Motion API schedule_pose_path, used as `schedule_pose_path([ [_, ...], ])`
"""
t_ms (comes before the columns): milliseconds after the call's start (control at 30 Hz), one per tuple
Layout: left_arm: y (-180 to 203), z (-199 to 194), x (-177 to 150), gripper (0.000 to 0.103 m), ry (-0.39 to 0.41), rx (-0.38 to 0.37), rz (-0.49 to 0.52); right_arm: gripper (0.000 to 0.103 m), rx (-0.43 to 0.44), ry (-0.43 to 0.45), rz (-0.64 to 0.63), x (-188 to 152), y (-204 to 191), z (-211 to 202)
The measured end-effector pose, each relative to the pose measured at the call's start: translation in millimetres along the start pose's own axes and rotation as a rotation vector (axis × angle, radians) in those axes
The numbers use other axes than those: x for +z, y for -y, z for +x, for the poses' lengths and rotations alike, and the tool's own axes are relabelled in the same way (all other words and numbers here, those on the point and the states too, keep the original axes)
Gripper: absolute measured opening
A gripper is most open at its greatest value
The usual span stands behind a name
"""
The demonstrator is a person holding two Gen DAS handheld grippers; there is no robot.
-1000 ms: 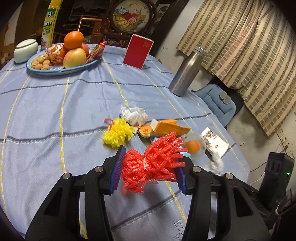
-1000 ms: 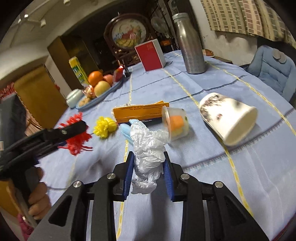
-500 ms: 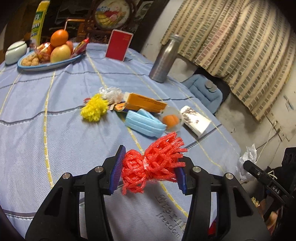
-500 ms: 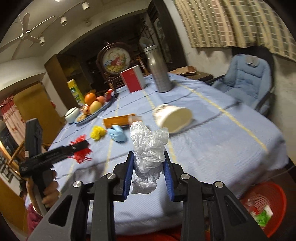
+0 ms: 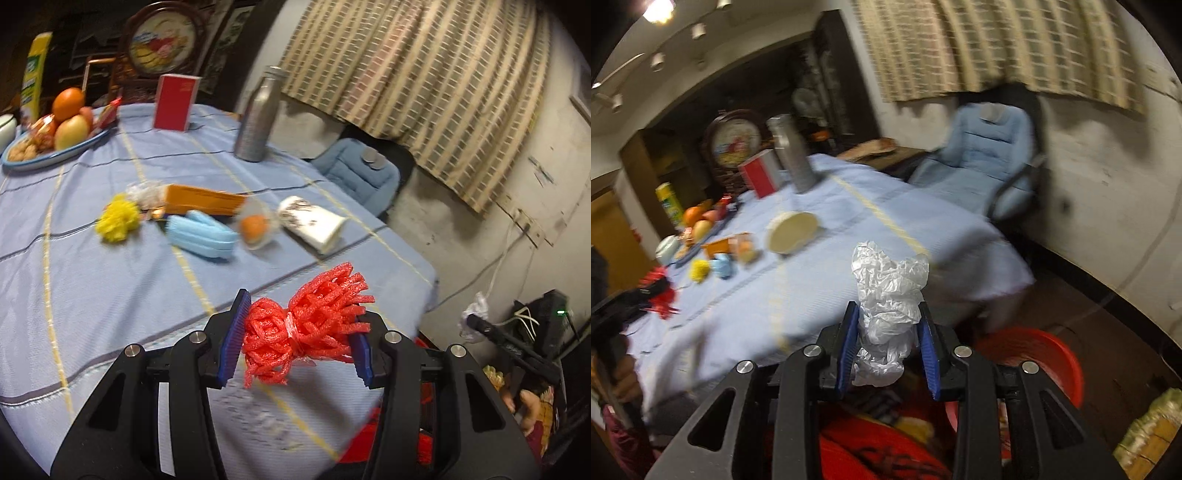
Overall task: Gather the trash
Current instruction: 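Carry the red net and crumpled plastic over to the red wastebasket, then open the right tool to drop the plastic while the left tool drops the net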
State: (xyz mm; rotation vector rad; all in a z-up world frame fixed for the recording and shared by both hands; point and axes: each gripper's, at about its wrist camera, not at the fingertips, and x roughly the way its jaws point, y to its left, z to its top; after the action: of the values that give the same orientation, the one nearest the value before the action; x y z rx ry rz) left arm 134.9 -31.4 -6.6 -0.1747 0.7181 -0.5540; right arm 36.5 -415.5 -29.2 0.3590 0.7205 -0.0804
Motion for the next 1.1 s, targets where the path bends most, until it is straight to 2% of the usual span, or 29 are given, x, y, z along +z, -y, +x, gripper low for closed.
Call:
schedule_pose_path([
  [167,33.5,12.2,-0.9,0.05,-0.024,-0.039,0.053,0.034,-0.087,-0.1,0.094,-25.6,61.7,23.7],
  [300,62.3,30.7,-1.5,0.05,-0.062,-0.084,0.086,0.036,-0.159,-0.2,0.139,-44.4,96.4,55.8],
  [333,70.0,36.1,-1.5,0.05,-0.075,-0.096,0.099,0.041,-0.205,-0.233,0.134,-48.8,104.8,66.2],
  [367,77.0,40.9,-1.6,0.05,-0.085,-0.104,0.112,0.051,-0.244,-0.243,0.135,-51.1,110.5,70.2],
  [433,95.0,53.2,-2.3,0.05,-0.111,-0.119,0.147,0.065,-0.303,-0.212,0.156,-52.1,119.7,66.2],
  [600,143.7,87.1,-8.0,0.05,-0.185,-0.178,0.233,0.072,-0.301,-0.095,0.176,-42.1,127.0,37.4],
  [667,162.3,100.6,-12.8,0.05,-0.218,-0.203,0.268,0.082,-0.308,-0.048,0.19,-37.4,130.3,27.0],
  [733,187.1,118.3,-21.4,0.05,-0.259,-0.226,0.317,0.084,-0.307,-0.004,0.213,-33.6,135.0,15.1],
  [933,254.1,173.7,-52.3,0.05,-0.378,-0.288,0.438,0.084,-0.284,0.043,0.288,-31.1,158.7,-5.9],
  [1100,291.9,219.4,-72.7,0.053,-0.472,-0.318,0.474,0.084,-0.298,0.063,0.312,-30.8,169.6,-14.7],
])
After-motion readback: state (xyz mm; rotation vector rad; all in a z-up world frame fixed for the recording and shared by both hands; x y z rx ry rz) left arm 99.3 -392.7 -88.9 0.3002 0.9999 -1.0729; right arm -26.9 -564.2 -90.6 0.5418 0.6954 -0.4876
